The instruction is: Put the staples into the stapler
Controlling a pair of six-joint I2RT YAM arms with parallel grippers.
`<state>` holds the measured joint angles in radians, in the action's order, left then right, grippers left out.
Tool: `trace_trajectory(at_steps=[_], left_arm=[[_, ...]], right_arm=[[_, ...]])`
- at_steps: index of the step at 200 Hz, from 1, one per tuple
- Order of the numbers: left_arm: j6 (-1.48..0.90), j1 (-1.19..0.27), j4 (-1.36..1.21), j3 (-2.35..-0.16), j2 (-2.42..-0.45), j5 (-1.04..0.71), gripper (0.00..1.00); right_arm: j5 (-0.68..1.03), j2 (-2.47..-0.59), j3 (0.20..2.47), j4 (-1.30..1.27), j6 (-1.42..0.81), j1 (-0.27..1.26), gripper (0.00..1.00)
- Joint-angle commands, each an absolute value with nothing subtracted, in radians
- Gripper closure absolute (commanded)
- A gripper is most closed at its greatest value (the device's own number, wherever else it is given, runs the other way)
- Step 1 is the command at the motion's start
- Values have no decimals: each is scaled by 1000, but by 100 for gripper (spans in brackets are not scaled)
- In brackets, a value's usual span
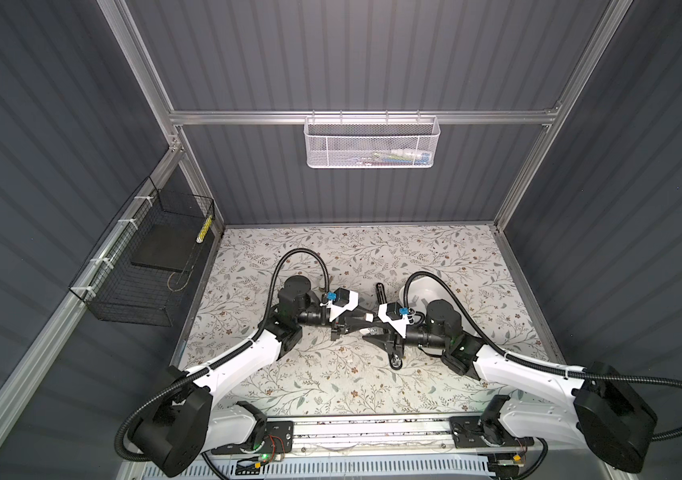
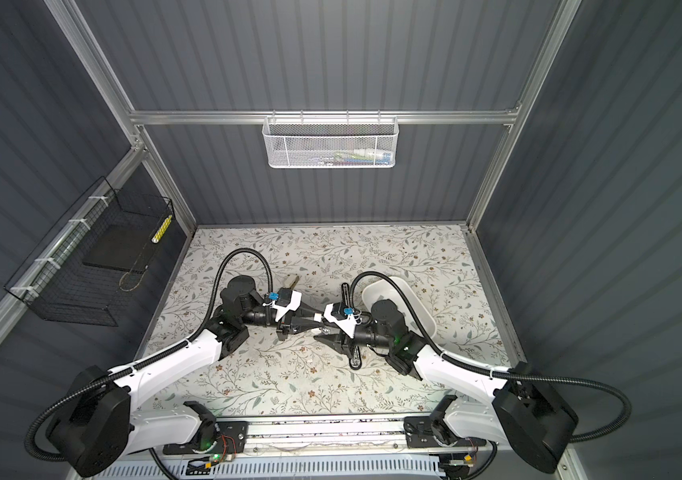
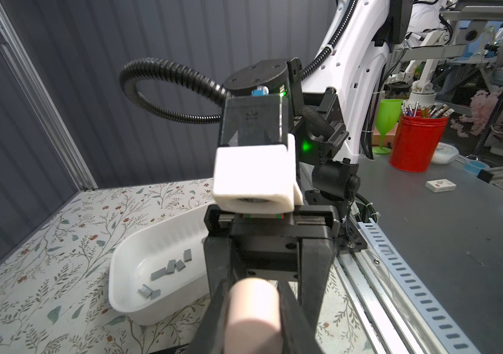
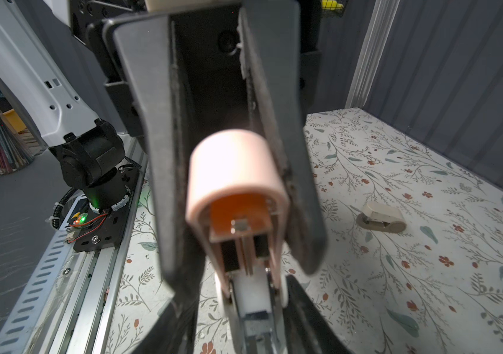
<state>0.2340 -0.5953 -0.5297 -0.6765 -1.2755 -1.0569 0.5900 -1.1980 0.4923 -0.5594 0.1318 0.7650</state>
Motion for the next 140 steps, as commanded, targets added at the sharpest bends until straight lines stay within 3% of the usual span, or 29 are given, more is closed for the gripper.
trace_trajectory(at_steps=[1, 48, 77, 99, 121, 140], left_arm=[[231, -601, -559, -716, -1281, -1109, 100], [226, -603, -551, -727, -1294, -1121, 100], [254, -602, -544, -713, -1280, -1099, 100], [233, -603, -552, -718, -1289, -1093, 100], [205, -603, -589, -691, -1264, -1035, 86], [189, -602, -637, -641, -1229, -918, 65]], right_arm=[[571, -1191, 511, -584, 129, 779, 53], [523, -1174, 496, -602, 123, 779, 54], [517, -1176, 487, -618, 123, 779, 63], [508, -1183, 496, -609, 118, 779, 76], [512, -1186, 517, -582, 99, 779, 85], [495, -1193, 537, -560, 83, 781, 88]])
